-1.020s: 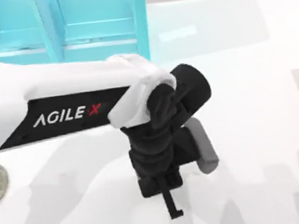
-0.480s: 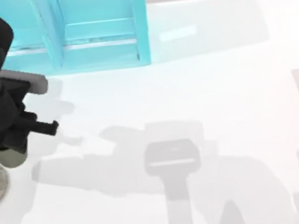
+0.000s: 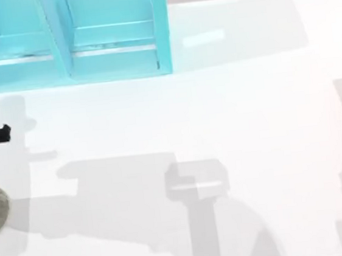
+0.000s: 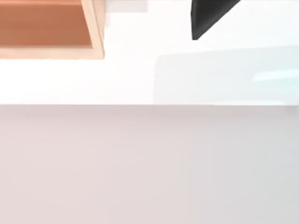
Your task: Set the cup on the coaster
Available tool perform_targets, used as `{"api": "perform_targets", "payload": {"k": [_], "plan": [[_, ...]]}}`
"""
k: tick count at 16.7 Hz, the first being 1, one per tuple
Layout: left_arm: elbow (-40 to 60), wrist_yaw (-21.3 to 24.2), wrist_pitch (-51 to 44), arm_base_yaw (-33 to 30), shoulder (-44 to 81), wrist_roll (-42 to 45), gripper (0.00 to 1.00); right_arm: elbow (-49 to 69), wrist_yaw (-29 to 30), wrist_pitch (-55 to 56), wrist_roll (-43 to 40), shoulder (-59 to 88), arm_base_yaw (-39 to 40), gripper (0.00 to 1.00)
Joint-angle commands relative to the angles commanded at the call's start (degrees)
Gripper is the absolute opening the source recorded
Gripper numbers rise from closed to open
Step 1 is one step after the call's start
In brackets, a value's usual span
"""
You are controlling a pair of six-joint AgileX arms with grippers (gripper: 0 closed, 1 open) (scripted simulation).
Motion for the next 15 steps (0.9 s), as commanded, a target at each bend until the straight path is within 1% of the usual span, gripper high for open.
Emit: {"api": "perform_targets", "payload": {"k": [4, 10, 15], "plan": [[-0.58, -0.10, 1.10, -0.08, 0.57, 0.29, 0.00, 0.00, 0.00, 0.00, 0.00, 0.00, 0.00, 1.00], [-8.52, 0.02, 13.38, 1.08, 4.43, 1.29, 0.00, 0.00, 0.00, 0.00, 0.00, 0.00, 0.00, 1.00], [-9.66, 0.02, 14.68, 1.31, 5.10, 1.39, 0.00, 0.00, 0.00, 0.00, 0.00, 0.00, 0.00, 1.00]]}}
